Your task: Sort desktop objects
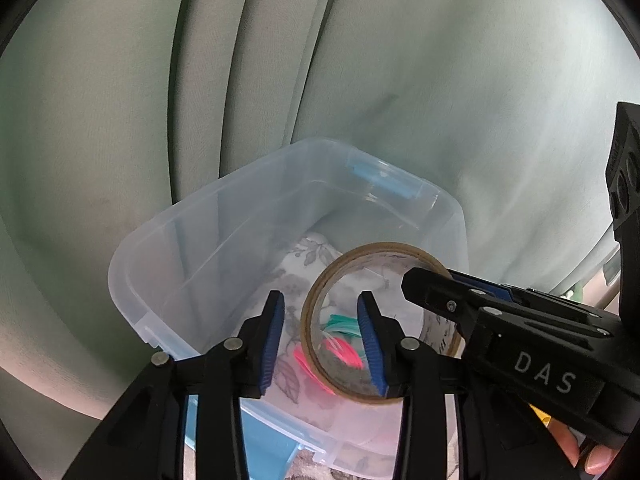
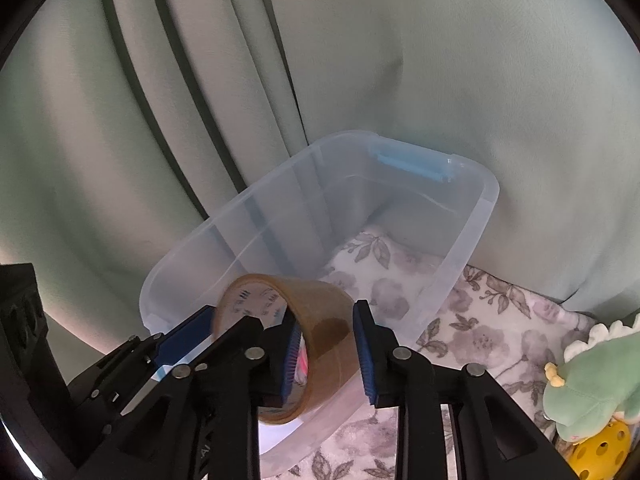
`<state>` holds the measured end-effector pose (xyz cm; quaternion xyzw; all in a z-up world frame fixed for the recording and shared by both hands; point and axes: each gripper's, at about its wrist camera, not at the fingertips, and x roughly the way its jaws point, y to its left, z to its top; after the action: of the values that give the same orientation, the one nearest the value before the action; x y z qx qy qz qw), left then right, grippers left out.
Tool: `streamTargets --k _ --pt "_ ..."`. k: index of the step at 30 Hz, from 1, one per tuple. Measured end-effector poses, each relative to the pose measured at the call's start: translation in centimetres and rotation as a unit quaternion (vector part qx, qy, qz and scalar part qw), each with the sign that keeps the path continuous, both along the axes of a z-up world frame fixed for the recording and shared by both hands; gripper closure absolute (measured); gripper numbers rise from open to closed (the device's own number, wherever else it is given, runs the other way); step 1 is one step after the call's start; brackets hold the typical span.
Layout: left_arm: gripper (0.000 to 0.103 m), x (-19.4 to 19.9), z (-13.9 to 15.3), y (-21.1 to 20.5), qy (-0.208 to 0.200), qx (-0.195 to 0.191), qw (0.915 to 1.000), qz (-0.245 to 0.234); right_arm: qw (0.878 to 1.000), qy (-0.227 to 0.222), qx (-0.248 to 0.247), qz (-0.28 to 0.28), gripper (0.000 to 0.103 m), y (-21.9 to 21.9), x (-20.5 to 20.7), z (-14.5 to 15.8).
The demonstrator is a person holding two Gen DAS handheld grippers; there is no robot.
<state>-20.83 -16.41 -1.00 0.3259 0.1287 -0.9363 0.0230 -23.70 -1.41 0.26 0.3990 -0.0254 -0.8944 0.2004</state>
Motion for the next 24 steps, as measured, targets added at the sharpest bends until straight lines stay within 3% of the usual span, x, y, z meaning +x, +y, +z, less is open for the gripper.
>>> streamTargets --k 7,9,16,24 --pt "0.058 1.4 0.4 0.1 -0.004 -0.001 1.0000 0.004 1.000 0.001 0.000 -0.005 0.070 -0.1 0.2 0.0" --pt "0.052 1.6 0.5 -0.1 -0.006 0.002 1.0000 0.007 1.000 0.001 0.000 -0.006 0.070 -0.2 0.3 0.1" --pt "0.046 2.0 0.8 -0.9 -0.002 0.027 0.9995 0.015 1.000 0.023 0.000 -0.014 0.055 -0.5 0.2 0.7" --pt "0.046 2.6 0.8 -0.6 -0.005 0.032 0.9994 0.013 1.000 0.022 -0.001 -0.021 0.053 -0.1 -0.2 0.4"
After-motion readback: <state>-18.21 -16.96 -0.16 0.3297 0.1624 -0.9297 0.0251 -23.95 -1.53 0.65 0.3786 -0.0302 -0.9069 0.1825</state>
